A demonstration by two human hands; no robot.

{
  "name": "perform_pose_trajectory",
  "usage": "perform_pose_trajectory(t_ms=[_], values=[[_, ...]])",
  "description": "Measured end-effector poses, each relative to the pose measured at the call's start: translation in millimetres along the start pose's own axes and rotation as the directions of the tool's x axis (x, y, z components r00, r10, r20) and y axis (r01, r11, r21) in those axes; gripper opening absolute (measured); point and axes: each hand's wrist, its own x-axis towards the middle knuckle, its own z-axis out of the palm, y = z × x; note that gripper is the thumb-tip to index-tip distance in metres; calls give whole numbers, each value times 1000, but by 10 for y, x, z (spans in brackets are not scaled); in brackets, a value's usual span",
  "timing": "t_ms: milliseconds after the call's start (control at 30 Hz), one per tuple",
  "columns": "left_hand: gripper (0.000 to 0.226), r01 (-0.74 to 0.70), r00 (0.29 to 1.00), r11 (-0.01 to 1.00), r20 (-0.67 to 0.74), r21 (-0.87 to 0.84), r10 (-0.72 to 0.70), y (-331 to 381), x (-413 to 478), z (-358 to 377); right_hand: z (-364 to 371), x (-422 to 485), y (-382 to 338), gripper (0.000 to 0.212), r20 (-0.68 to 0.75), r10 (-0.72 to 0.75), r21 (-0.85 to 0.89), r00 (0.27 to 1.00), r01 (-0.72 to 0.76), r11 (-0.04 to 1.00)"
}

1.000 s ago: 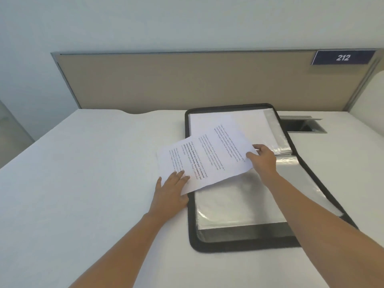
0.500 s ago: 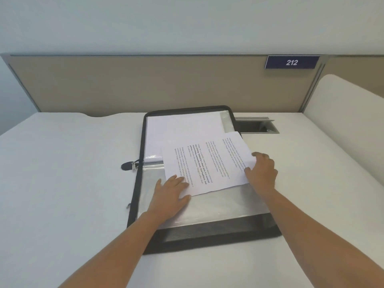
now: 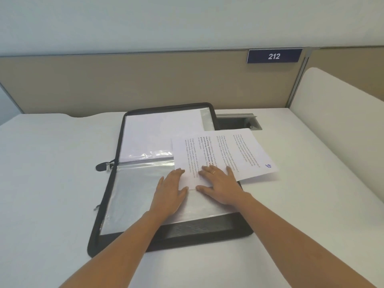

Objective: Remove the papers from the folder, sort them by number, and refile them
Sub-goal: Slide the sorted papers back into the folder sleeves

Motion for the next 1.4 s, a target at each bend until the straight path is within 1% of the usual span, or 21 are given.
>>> perform_pose_trajectory(t_ms=[33,133,167,200,233,333,400,467,533,567,600,667,733,833,900,1033,1167,1300,1400], values=[[54,11,1000,1000,-1,1,-11,40,5,21,-26,-11,79,70,0,17,-30,1000,-17,999],[61,38,999,999,22,33,-39,126,15,96,-80,-53,269,98,-6,30,-137,1000,-30,990],[64,46,998,997,34,56,-48,147,18,121,-90,-62,315,102,-14,29,-157,999,-31,987],[67,53,997,995,49,84,-57,163,23,143,-103,-69,348,99,-31,27,-176,999,-32,984],[72,58,996,992,65,115,-66,179,26,165,-110,-77,376,90,-55,23,-190,998,-33,981],[99,66,990,974,105,215,-90,230,27,208,-133,-112,423,55,-149,-29,-210,988,-3,978],[103,73,990,967,103,243,-100,263,14,232,-134,-135,446,40,-193,-74,-202,978,34,979],[97,72,991,966,93,250,-98,316,-3,243,-120,-164,460,31,-293,-65,-98,954,38,994],[90,49,993,960,89,276,-76,406,-15,243,-104,-182,499,24,-439,19,40,898,-1,999],[84,33,995,956,85,290,-60,454,-16,244,-93,-184,532,21,-503,75,83,861,-38,996],[75,17,996,953,78,301,-43,507,-14,246,-90,-194,557,20,-539,134,113,832,-86,990],[62,-8,998,951,58,309,-11,611,10,253,-108,-224,604,24,-542,231,183,808,-154,971],[58,-31,997,958,70,284,11,701,41,268,-131,-257,639,28,-517,265,245,814,-156,957],[54,-51,994,977,101,206,31,798,76,300,-153,-313,665,33,-483,227,273,846,-101,957],[48,-50,994,985,100,168,33,836,89,313,-160,-339,663,33,-462,210,286,861,-79,955],[34,-21,995,995,95,101,12,879,88,315,-144,-383,650,32,-499,212,311,840,-54,949],[28,-27,994,997,112,71,19,882,80,289,-132,-375,664,32,-517,243,322,821,-77,944],[22,-24,988,998,154,-62,33,805,38,186,-134,-362,686,32,-524,255,357,813,-61,932],[19,14,972,986,234,-164,25,775,49,105,-129,-350,687,32,-516,248,369,820,-48,928]])
